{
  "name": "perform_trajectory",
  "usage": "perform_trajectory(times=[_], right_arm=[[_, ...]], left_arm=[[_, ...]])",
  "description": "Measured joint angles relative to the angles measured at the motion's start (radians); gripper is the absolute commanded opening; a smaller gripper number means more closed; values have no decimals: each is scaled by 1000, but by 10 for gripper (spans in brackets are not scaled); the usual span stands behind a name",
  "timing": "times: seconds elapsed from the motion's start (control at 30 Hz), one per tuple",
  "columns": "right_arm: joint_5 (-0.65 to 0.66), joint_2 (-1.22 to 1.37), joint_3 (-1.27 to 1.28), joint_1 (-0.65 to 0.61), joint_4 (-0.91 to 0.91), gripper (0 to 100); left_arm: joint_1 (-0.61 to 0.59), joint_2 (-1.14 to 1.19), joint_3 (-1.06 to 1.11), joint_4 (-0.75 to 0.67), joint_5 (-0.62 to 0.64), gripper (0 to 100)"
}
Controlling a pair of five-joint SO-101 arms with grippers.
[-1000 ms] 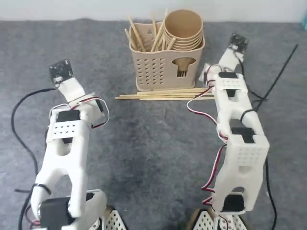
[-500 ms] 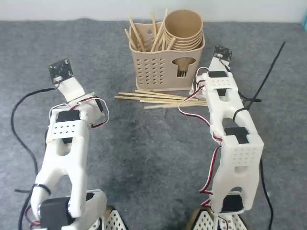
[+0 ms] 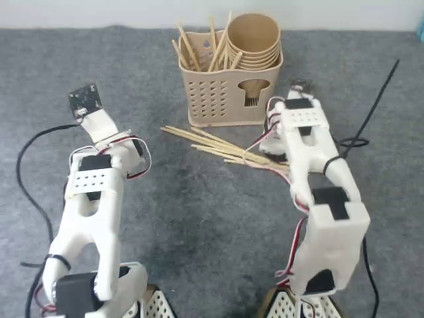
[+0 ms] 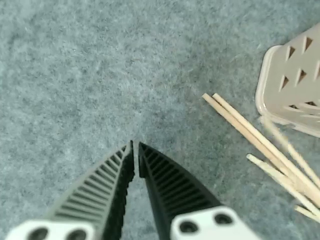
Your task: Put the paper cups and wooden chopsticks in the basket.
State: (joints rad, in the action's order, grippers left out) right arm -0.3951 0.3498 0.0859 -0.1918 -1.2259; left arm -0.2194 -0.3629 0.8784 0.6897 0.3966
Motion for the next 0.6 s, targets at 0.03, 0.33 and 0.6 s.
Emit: perform_trajectory(times=[0.03,0.33,0.6], right_arm=[[0,-31,51,-14,2,8],[25,-493,512,-64,160,13],[423,-875,614,-149,118,217]], left_arm=[[0,0,0,0,0,12],[0,0,0,0,0,12],[-29,0,0,0,0,12]])
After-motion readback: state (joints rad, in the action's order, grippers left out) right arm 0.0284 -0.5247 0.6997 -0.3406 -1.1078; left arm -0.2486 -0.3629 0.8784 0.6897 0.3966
